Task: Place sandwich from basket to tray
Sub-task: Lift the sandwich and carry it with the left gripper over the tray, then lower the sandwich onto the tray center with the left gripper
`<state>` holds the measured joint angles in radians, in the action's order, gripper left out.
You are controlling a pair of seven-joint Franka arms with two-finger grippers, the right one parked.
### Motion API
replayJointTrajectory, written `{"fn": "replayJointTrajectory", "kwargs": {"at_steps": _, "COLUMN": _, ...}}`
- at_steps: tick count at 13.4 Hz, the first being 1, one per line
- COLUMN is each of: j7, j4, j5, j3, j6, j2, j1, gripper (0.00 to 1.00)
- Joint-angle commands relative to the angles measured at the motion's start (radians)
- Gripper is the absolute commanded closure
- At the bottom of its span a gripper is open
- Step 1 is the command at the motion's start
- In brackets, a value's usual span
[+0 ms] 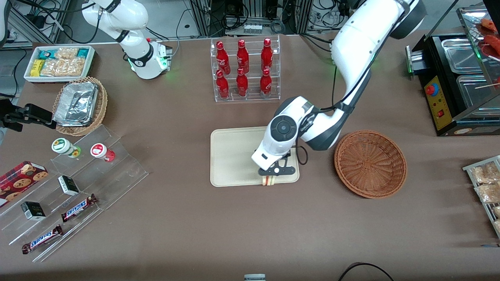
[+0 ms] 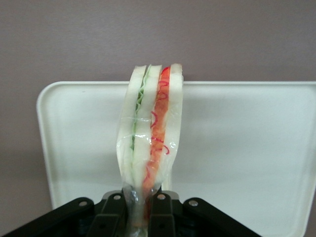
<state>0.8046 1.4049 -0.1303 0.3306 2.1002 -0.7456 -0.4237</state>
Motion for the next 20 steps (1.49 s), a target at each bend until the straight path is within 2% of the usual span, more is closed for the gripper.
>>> {"fn": "replayJointTrajectory", "kwargs": {"at_steps": 1, "j7": 0.091, "j4": -0.104, "j5": -0.055, "j3": -0.013, "j6": -0.037, "j2": -0.069, "j1": -0.043, "gripper": 1.0}}
{"fn": "replayJointTrajectory", "kwargs": {"at_steps": 4, "j7": 0.151, "j4": -0.104, "j5": -0.072, "j3": -0.013, "j6": -0.042, "j2": -0.081, "j1": -0.069, "gripper": 1.0}}
{"fn": "replayJointTrajectory", "kwargs": {"at_steps": 13, "j7": 0.153, "j4": -0.103, "j5": -0.057, "j3": 0.013, "j6": -0.158, "j2": -0.052, "j1": -0.078, "gripper": 1.0}}
{"fn": "replayJointTrajectory", "kwargs": {"at_steps": 20, "j7": 0.169, "j4": -0.101, "j5": -0.06, "j3": 0.019, "j6": -0.152, "j2": -0.066, "j1": -0.104, "gripper": 1.0}}
